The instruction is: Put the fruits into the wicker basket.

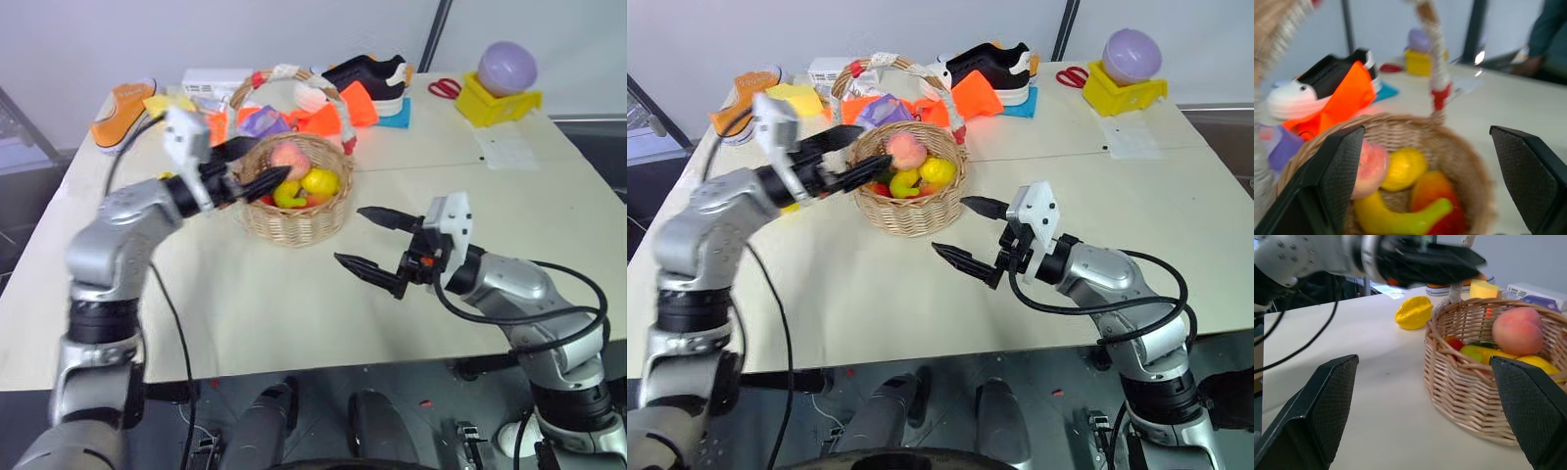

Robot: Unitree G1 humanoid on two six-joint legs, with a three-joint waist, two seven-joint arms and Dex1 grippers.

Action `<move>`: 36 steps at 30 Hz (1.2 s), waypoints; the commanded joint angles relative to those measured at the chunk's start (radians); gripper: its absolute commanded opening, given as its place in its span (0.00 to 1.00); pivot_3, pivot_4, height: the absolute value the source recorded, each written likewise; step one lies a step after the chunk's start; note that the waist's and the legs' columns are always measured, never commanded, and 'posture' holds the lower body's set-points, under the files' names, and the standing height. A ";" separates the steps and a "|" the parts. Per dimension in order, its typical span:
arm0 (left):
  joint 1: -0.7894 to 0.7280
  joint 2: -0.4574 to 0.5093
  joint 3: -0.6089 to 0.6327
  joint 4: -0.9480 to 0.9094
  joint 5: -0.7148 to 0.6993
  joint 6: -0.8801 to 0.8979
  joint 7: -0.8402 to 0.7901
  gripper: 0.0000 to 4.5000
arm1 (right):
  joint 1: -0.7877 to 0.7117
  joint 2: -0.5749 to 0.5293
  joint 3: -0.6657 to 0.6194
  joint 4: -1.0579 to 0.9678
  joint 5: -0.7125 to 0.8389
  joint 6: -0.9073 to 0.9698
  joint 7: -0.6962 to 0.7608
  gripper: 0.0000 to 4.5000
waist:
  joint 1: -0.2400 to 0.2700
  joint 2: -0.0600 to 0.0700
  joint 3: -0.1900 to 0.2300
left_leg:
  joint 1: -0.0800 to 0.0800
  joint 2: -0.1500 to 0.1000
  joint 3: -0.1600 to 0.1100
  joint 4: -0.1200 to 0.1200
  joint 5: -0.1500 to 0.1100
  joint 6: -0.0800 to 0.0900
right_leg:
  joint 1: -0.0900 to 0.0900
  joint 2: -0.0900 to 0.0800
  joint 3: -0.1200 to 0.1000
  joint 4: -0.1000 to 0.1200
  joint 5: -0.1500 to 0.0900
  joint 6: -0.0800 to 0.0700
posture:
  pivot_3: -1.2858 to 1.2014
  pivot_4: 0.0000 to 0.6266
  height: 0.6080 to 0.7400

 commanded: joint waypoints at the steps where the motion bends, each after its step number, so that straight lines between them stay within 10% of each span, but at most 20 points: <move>1: 0.052 0.102 0.129 0.054 0.056 -0.006 0.058 0.98 | -0.016 -0.003 -0.015 -0.031 0.008 -0.018 0.004 1.00 | 0.003 0.000 0.000 | 0.000 0.000 0.000 0.000 0.000 0.000 | 0.000 0.000 0.000 0.001 0.000 0.000 | 0.52 0.24 1.00; 7: -0.077 0.092 0.131 0.319 0.242 0.017 0.374 0.98 | -0.056 0.007 0.014 -0.008 0.003 -0.024 0.030 1.00 | 0.039 -0.002 0.000 | 0.001 -0.001 -0.001 0.002 -0.001 -0.003 | 0.000 -0.001 -0.002 -0.003 -0.001 -0.003 | 0.52 0.24 1.00; 24: -0.240 0.010 -0.060 0.651 0.445 -0.025 0.373 0.98 | -0.072 0.038 0.050 -0.073 0.018 0.007 -0.010 1.00 | 0.009 -0.003 -0.001 | 0.000 -0.001 -0.001 0.001 0.000 -0.002 | -0.001 -0.001 -0.002 0.001 0.000 0.001 | 0.52 0.24 1.00; 31: -0.232 0.008 -0.060 0.682 0.477 -0.048 0.385 0.36 | -0.053 0.034 0.047 -0.096 0.024 0.019 -0.035 1.00 | 0.011 -0.003 -0.001 | 0.000 -0.001 -0.001 0.001 0.000 -0.002 | 0.000 -0.001 -0.002 0.001 0.000 0.001 | 0.52 0.24 1.00; 36: -0.140 0.059 0.027 0.500 0.439 -0.120 0.354 0.31 | -0.025 0.021 0.046 -0.121 0.023 0.030 -0.041 1.00 | 0.003 -0.003 -0.001 | 0.000 -0.001 -0.001 0.001 0.000 -0.002 | 0.000 -0.001 -0.001 0.001 0.000 0.001 | 0.52 0.24 1.00</move>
